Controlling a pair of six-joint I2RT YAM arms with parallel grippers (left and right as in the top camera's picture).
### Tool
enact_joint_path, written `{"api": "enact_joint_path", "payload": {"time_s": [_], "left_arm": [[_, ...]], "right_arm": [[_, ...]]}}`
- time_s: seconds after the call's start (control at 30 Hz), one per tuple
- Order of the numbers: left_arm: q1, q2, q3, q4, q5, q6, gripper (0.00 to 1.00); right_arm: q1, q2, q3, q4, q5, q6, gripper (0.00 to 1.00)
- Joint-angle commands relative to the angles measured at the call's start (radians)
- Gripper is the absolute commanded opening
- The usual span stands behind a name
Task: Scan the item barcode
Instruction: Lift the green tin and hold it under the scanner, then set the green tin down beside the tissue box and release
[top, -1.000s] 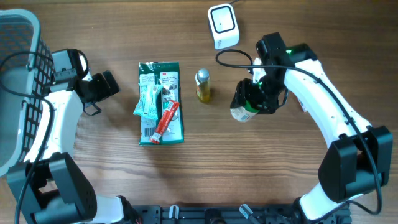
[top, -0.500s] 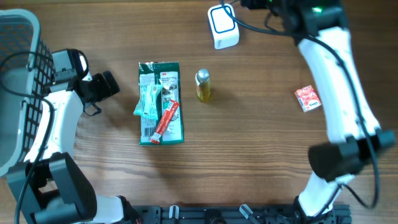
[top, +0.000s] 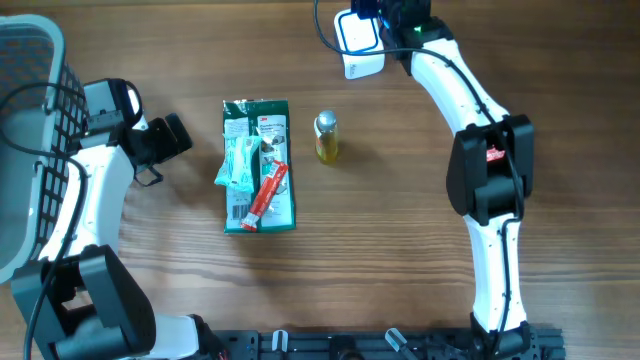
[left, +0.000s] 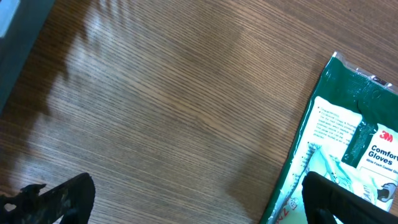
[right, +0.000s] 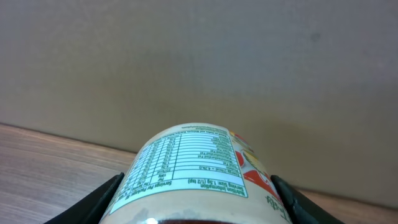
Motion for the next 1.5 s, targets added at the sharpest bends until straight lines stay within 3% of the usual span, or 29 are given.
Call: {"api": "enact_joint_path", "payload": {"time_s": [0.0, 0.27, 0.43, 0.53, 0.6, 0.67, 0.73, 0.83, 1.0, 1.13, 1.17, 1.2, 1.23, 1.33, 1.37, 1.47], "left_arm": [[0.004, 0.004, -0.001, 0.000, 0.008, 0.012, 1.00], [0.004, 0.004, -0.001, 0.000, 0.008, 0.012, 1.00], [0.004, 0.004, -0.001, 0.000, 0.008, 0.012, 1.00], [0.004, 0.004, -0.001, 0.000, 0.008, 0.012, 1.00], [0.004, 0.004, -0.001, 0.000, 0.008, 0.012, 1.00], [0.004, 0.004, -0.001, 0.000, 0.008, 0.012, 1.00], [0.004, 0.004, -0.001, 0.000, 0.008, 0.012, 1.00], [0.004, 0.004, -0.001, 0.000, 0.008, 0.012, 1.00], [0.004, 0.004, -0.001, 0.000, 0.008, 0.012, 1.00], [0.004, 0.004, -0.001, 0.000, 0.008, 0.012, 1.00], [0.004, 0.004, -0.001, 0.000, 0.008, 0.012, 1.00], [0.004, 0.004, -0.001, 0.000, 0.008, 0.012, 1.00], [0.004, 0.004, -0.001, 0.000, 0.008, 0.012, 1.00], [0.004, 0.004, -0.001, 0.000, 0.008, 0.012, 1.00], [0.004, 0.004, -0.001, 0.000, 0.008, 0.012, 1.00], [0.004, 0.004, -0.001, 0.000, 0.008, 0.012, 1.00]], "right_arm": [[0.007, 0.060, 0.014, 0.023, -0.042, -0.030, 0.05], [0.006, 0.068, 0.014, 0.045, -0.099, -0.004, 0.04], [-0.007, -0.092, 0.014, -0.031, -0.098, 0.033, 0.04], [-0.036, -0.262, 0.014, -0.369, -0.095, 0.082, 0.04], [-0.085, -0.349, 0.014, -0.732, -0.095, 0.071, 0.05], [-0.133, -0.349, 0.012, -0.986, -0.074, 0.070, 0.04], [-0.169, -0.332, -0.040, -1.130, -0.048, 0.070, 0.05], [-0.211, -0.332, -0.209, -1.134, -0.049, 0.071, 0.06], [-0.233, -0.332, -0.492, -0.943, -0.041, 0.071, 0.10], [-0.235, -0.332, -0.575, -0.900, 0.151, 0.086, 0.14], [-0.235, -0.332, -0.575, -0.900, 0.157, 0.089, 0.28], [-0.235, -0.332, -0.575, -0.899, 0.157, 0.096, 0.59], [-0.235, -0.332, -0.575, -0.896, 0.156, 0.098, 0.72], [-0.235, -0.341, -0.550, -0.901, 0.145, 0.101, 0.86], [-0.235, -0.349, -0.532, -0.919, 0.145, 0.100, 1.00], [-0.235, -0.378, -0.439, -0.986, 0.137, 0.100, 1.00]]}}
